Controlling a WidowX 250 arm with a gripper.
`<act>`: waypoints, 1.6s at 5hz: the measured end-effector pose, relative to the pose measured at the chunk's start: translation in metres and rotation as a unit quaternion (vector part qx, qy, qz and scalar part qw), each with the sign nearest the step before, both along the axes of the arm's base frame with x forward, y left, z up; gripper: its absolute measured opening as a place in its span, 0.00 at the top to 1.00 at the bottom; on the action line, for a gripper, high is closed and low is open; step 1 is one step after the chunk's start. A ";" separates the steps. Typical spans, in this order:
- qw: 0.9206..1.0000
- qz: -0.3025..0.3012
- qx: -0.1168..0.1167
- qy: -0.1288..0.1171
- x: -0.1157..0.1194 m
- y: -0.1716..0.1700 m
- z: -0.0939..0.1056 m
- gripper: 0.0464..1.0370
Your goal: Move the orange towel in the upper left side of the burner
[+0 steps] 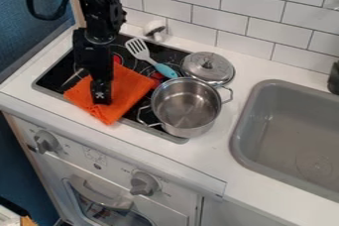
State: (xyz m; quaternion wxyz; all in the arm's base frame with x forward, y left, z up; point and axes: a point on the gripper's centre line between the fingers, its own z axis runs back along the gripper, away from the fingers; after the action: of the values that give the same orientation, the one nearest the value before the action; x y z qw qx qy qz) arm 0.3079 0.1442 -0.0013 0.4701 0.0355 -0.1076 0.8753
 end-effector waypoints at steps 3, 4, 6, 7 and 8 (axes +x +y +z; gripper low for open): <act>0.999 0.028 0.018 -0.009 0.044 0.042 0.002 0.04; 0.999 0.039 0.024 -0.017 0.058 0.059 0.004 0.04; 0.997 0.065 0.019 -0.038 0.075 0.082 0.005 0.04; 0.997 0.064 0.017 -0.048 0.082 0.087 0.006 0.04; 0.997 0.061 0.013 -0.054 0.081 0.084 0.006 0.04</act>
State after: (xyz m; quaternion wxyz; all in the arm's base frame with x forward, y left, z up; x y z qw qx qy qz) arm 0.3891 0.2282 0.0047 0.4092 0.0009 -0.1423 0.9013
